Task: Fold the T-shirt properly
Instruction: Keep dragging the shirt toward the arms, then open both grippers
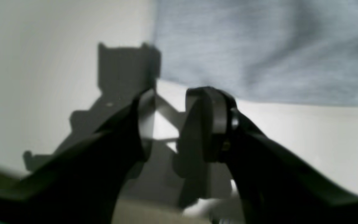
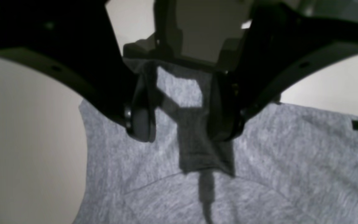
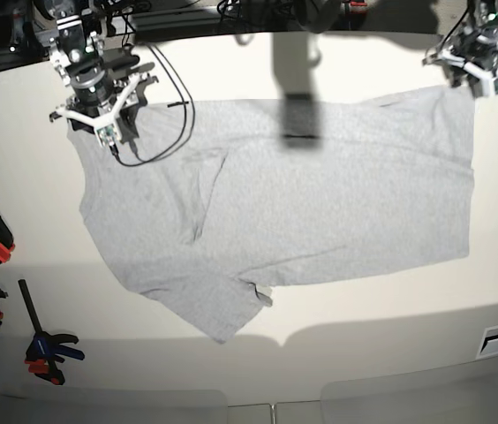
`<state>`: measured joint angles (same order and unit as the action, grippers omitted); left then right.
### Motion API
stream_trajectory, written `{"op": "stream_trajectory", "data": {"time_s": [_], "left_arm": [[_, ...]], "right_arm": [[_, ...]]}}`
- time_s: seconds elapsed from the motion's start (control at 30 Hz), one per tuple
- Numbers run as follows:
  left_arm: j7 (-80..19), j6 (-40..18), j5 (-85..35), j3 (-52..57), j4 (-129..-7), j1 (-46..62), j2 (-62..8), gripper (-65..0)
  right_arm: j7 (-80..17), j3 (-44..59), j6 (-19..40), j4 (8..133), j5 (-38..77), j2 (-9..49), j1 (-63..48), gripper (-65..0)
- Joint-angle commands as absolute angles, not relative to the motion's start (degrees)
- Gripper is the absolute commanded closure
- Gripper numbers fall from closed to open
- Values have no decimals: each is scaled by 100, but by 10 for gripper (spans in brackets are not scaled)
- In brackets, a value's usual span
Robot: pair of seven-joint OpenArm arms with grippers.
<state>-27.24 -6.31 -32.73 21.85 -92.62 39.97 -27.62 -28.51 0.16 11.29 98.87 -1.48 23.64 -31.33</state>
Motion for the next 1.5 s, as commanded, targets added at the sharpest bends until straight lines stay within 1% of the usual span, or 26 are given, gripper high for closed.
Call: {"op": "stream_trajectory", "data": {"time_s": [0.0,0.07,0.23,0.37,0.43,0.5,0.63,0.77,1.0,1.27,1.47], "left_arm": [[-2853,-738,-3345,2307,-9319,4147,-2805,-215],[-2882,-851,-3474,2464,-9430,4294,-2731,-215],[-2899,-864,-3503,2593,-9963,4556,-2475,-215],[-2749,-878,-3498,2593,-10691,4508,-2381,-216],[-2609,-893,-3387,2589,-10864,4333,-2381,-216],[-2779,-886,-3350,2589,-10753,3964,-2379,-216],[-3120,-888,-3433,2582,-10141,3317,-2379,-216],[-3218,-1068,-3500,2578,-9553,3092,-2318,-216],[-3601,-1120,-3441,2580,-9080,3201,-2257,-215],[-3503,-1122,-3459,2580,-9083,3881,-2255,-215],[-3498,-1122,-3465,2580,-9091,4187,-2255,-215]], "right_arm": [[-3804,21,1245,9808,-305,2397,-3420,-299],[-3806,106,1240,9885,-303,2397,-3564,-299],[-3826,416,1243,10127,-303,2397,-3920,-299],[-3841,676,1240,10326,-290,2397,-4005,-299],[-3828,760,1243,10401,-276,2397,-4003,-299],[-3802,766,1243,10455,-279,2399,-4001,-299],[-3793,749,1249,10468,-259,2397,-4003,-299],[-3798,749,1256,10468,-261,2397,-4003,-299],[-3769,749,1334,10468,-86,2394,-4003,-299],[-3951,749,1352,10468,-93,2394,-4071,-299],[-4018,755,1352,10475,-163,2399,-4237,-299]]}}
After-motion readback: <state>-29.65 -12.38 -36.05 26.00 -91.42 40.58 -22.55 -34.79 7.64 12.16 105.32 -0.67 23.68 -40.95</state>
